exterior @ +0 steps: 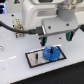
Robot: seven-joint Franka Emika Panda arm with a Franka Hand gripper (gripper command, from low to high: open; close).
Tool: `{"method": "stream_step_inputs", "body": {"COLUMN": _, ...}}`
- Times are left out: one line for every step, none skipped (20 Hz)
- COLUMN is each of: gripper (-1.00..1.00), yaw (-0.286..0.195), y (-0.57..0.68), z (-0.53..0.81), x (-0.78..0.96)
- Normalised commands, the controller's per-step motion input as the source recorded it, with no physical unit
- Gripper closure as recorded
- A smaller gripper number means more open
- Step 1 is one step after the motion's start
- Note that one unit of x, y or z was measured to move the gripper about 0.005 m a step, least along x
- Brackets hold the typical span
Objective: Insert the blue gear onto the right peg, followed by the red gear
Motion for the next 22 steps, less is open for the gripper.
{"method": "stream_step_inputs", "body": {"gripper": -1.00, "yaw": 0.000, "y": 0.33, "z": 0.14, "x": -0.51}}
{"method": "stream_step_inputs", "body": {"gripper": -1.00, "yaw": 0.000, "y": 0.29, "z": 0.14, "x": -0.56}}
{"method": "stream_step_inputs", "body": {"gripper": -1.00, "yaw": 0.000, "y": 0.15, "z": 0.10, "x": -0.69}}
{"method": "stream_step_inputs", "body": {"gripper": -1.00, "yaw": 0.000, "y": 0.11, "z": 0.02, "x": -0.77}}
{"method": "stream_step_inputs", "body": {"gripper": -1.00, "yaw": 0.000, "y": 0.11, "z": 0.00, "x": -0.81}}
{"method": "stream_step_inputs", "body": {"gripper": -1.00, "yaw": 0.000, "y": 0.14, "z": 0.00, "x": -0.82}}
{"method": "stream_step_inputs", "body": {"gripper": -1.00, "yaw": 0.000, "y": 0.20, "z": 0.00, "x": -0.81}}
{"method": "stream_step_inputs", "body": {"gripper": -1.00, "yaw": 0.000, "y": 0.21, "z": 0.00, "x": -0.82}}
{"method": "stream_step_inputs", "body": {"gripper": -1.00, "yaw": 0.000, "y": 0.27, "z": -0.02, "x": -0.73}}
{"method": "stream_step_inputs", "body": {"gripper": -1.00, "yaw": 0.000, "y": 0.28, "z": -0.03, "x": -0.71}}
{"method": "stream_step_inputs", "body": {"gripper": -1.00, "yaw": 0.000, "y": 0.32, "z": -0.04, "x": -0.69}}
{"method": "stream_step_inputs", "body": {"gripper": -1.00, "yaw": 0.000, "y": 0.33, "z": -0.04, "x": -0.68}}
{"method": "stream_step_inputs", "body": {"gripper": -1.00, "yaw": 0.000, "y": 0.34, "z": -0.03, "x": -0.67}}
{"method": "stream_step_inputs", "body": {"gripper": -1.00, "yaw": 0.000, "y": 0.34, "z": -0.03, "x": -0.66}}
{"method": "stream_step_inputs", "body": {"gripper": -1.00, "yaw": 0.000, "y": 0.34, "z": -0.03, "x": -0.67}}
{"method": "stream_step_inputs", "body": {"gripper": -1.00, "yaw": 0.000, "y": 0.33, "z": -0.03, "x": -0.66}}
{"method": "stream_step_inputs", "body": {"gripper": -1.00, "yaw": 0.000, "y": 0.31, "z": -0.05, "x": -0.65}}
{"method": "stream_step_inputs", "body": {"gripper": -1.00, "yaw": 0.000, "y": 0.31, "z": -0.07, "x": -0.63}}
{"method": "stream_step_inputs", "body": {"gripper": -1.00, "yaw": 0.000, "y": 0.34, "z": -0.07, "x": -0.62}}
{"method": "stream_step_inputs", "body": {"gripper": -1.00, "yaw": 0.000, "y": 0.33, "z": -0.11, "x": -0.58}}
{"method": "stream_step_inputs", "body": {"gripper": -1.00, "yaw": 0.000, "y": 0.35, "z": -0.13, "x": -0.52}}
{"method": "stream_step_inputs", "body": {"gripper": -1.00, "yaw": 0.000, "y": 0.36, "z": -0.15, "x": -0.50}}
